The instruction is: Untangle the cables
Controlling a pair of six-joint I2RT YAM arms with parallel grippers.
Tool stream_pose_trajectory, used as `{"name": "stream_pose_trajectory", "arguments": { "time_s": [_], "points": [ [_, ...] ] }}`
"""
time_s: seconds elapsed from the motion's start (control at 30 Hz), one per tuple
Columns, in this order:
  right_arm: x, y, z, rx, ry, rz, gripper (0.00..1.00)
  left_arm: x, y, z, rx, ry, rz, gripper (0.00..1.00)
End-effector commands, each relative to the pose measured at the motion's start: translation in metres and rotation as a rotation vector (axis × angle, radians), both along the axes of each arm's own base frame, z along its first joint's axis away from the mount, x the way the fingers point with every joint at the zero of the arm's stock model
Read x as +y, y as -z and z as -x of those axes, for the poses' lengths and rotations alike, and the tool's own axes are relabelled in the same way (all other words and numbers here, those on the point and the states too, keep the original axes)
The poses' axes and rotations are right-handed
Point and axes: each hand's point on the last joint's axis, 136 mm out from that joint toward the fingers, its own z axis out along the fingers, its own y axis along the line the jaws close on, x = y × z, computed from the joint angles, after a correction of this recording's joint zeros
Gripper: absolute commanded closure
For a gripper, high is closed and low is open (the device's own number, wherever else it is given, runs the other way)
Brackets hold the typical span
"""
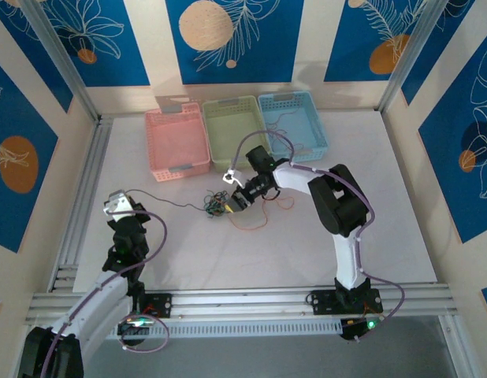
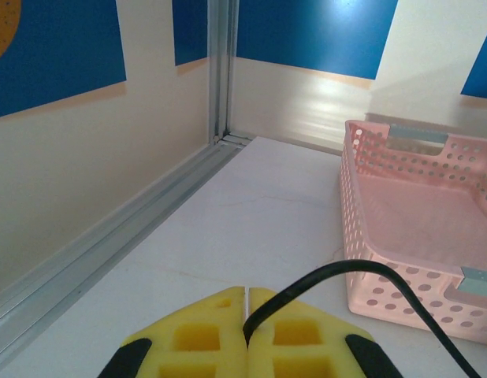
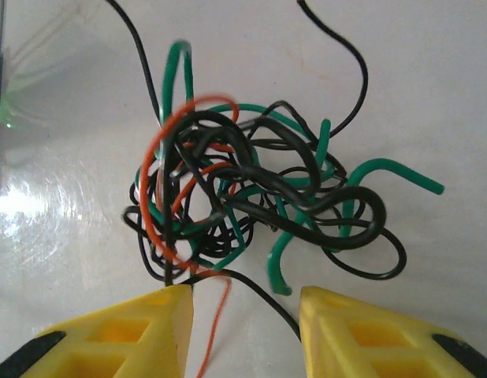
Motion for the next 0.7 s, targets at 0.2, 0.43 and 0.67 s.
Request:
{"name": "stream_pose_trajectory", "arguments": {
  "time_s": [0.2, 0.43, 0.67],
  "points": [
    [0.009, 0.017, 0.008, 0.006, -0.058, 0.065, 0.61, 0.0, -0.016, -0.003, -0.051, 0.006, 0.011, 1.0],
    [0.012, 0.012, 0.008, -0.029, -0.066, 0.061, 0.61, 0.0, -0.015, -0.004, -0.05, 0.007, 0.011, 1.0],
    [0.007, -0.019, -0.024, -0.272, 0.089, 0.019, 0.53, -0.001, -0.016, -0.004, -0.049, 0.009, 0.01, 1.0]
  ]
}}
